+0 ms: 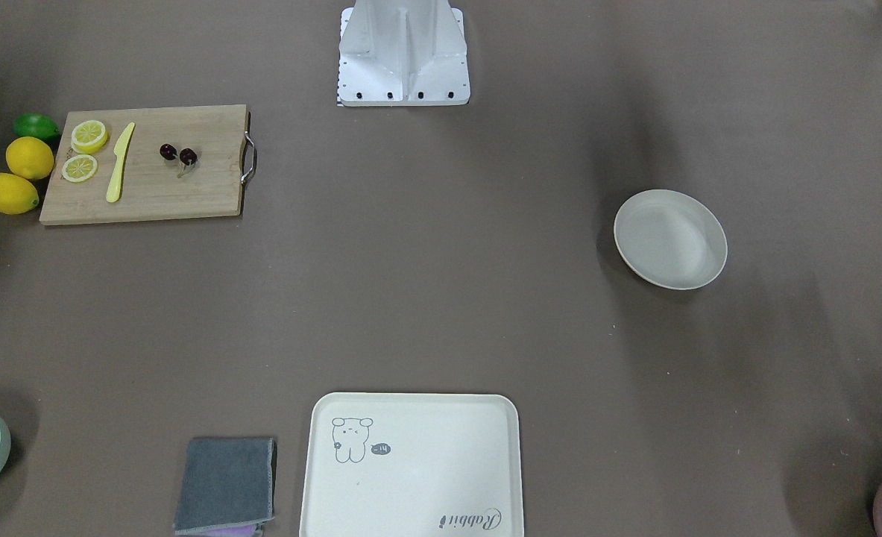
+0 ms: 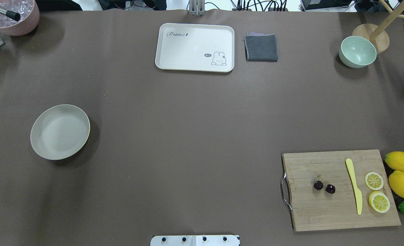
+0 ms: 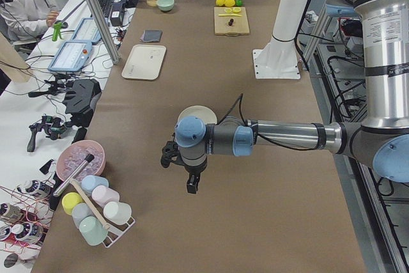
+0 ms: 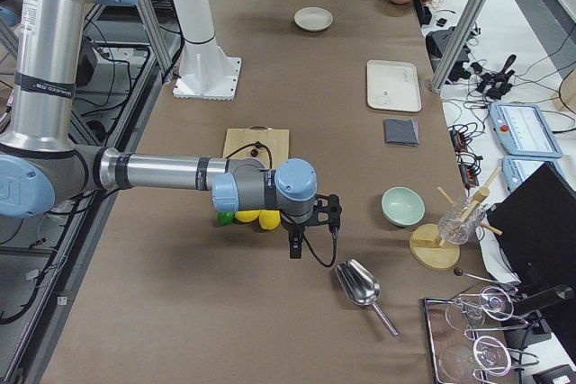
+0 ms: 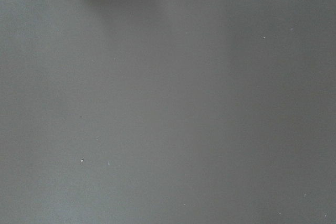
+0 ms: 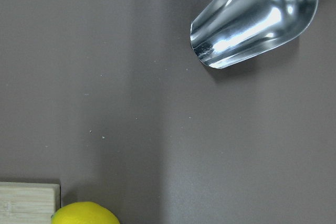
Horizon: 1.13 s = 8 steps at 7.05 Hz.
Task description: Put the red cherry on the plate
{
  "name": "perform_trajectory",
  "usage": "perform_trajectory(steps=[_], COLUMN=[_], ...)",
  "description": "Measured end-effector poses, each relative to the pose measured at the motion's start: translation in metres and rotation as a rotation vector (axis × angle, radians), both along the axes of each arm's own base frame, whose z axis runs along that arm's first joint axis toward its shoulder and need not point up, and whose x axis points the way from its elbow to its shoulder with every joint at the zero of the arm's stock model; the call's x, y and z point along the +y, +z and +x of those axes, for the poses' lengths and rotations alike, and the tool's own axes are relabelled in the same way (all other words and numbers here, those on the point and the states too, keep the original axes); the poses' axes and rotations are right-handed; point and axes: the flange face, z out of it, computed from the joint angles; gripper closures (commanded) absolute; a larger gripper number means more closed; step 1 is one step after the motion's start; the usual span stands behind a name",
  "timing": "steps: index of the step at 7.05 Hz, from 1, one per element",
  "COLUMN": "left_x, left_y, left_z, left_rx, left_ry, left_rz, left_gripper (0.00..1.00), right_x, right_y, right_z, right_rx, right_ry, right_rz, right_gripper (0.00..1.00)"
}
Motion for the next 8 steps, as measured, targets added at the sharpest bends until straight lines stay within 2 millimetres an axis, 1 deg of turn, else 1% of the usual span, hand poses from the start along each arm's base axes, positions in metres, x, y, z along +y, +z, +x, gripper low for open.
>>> perform_trajectory(steps=[1, 2, 3, 4, 5, 6, 7, 8], left_x=[0.0, 0.0, -0.001, -0.003, -0.008, -0.014, -0.017, -0.022], left_y=[-0.002, -0.006, -0.01, -0.014, -0.024, -0.04, -0.055, -0.066], left_z=[0.0, 0.0, -0.001, -0.001, -0.003, -0.011, -0.022, -0.029], left_rx=[0.0, -0.001, -0.001, 0.0, 0.002, 0.005, 0.006, 0.004], left_ry=[0.0, 0.0, 0.001, 0.0, -0.006, -0.027, -0.053, -0.067], left_rz=[0.004, 0.013, 0.021, 0.03, 0.05, 0.085, 0.135, 0.207], left_gripper=[0.02, 0.02, 0.02, 0.02, 0.02, 0.02, 0.02, 0.02], right_x=[0.0, 0.0, 0.001, 0.001, 0.002, 0.005, 0.005, 0.002], right_y=[-0.003, -0.01, -0.02, -0.034, -0.047, -0.056, -0.061, -0.065], right_z=[0.004, 0.014, 0.025, 0.038, 0.054, 0.07, 0.081, 0.085], right_rx=[0.001, 0.001, 0.0, -0.001, 0.0, 0.001, -0.003, -0.019], right_ry=[0.01, 0.034, 0.064, 0.098, 0.137, 0.179, 0.207, 0.224], right_rz=[0.007, 0.02, 0.038, 0.064, 0.098, 0.142, 0.175, 0.175], right_gripper=[0.0, 0.0, 0.0, 0.0, 0.0, 0.0, 0.0, 0.0])
